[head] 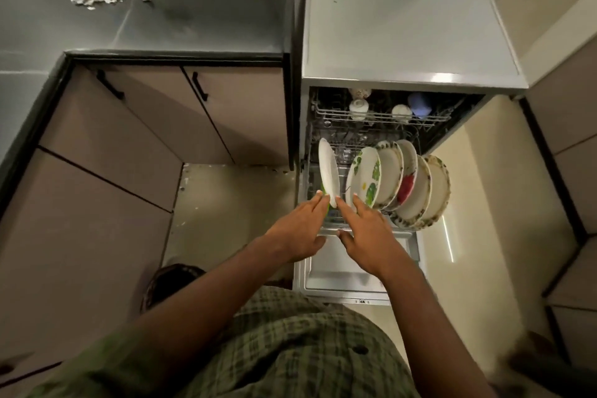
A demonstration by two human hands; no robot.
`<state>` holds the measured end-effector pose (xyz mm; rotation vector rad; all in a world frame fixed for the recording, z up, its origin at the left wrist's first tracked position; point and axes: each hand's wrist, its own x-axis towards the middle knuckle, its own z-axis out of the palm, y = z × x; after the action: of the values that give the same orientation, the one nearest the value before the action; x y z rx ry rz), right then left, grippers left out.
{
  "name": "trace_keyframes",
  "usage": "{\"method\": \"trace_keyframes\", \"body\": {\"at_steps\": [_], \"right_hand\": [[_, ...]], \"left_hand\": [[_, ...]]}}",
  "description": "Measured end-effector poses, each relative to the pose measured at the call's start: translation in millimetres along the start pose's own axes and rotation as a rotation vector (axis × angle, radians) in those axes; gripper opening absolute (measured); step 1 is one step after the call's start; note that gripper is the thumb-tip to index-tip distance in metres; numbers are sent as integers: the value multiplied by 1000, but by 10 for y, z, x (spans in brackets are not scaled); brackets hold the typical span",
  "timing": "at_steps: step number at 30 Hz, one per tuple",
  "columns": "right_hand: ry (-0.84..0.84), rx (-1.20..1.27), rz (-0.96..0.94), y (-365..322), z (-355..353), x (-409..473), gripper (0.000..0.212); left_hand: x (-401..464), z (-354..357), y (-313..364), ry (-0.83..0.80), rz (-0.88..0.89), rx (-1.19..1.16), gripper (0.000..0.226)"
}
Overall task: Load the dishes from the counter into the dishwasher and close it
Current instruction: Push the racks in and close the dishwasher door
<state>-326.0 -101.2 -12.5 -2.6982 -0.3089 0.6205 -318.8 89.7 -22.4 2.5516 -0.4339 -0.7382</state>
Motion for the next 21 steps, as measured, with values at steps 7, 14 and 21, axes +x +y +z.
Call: {"method": "trace_keyframes", "body": {"at_steps": [7, 14, 21], "right_hand": [[-16, 47, 102, 470, -8, -272, 73], [-64, 143, 66, 1060, -189, -138, 71], [-117, 223, 6, 1833, -368, 73, 71]], "left_hand": [[190, 341, 160, 5, 35, -66, 92], [436, 604, 408, 29, -82, -195, 92], [869, 904, 948, 20, -315, -391, 91]]}}
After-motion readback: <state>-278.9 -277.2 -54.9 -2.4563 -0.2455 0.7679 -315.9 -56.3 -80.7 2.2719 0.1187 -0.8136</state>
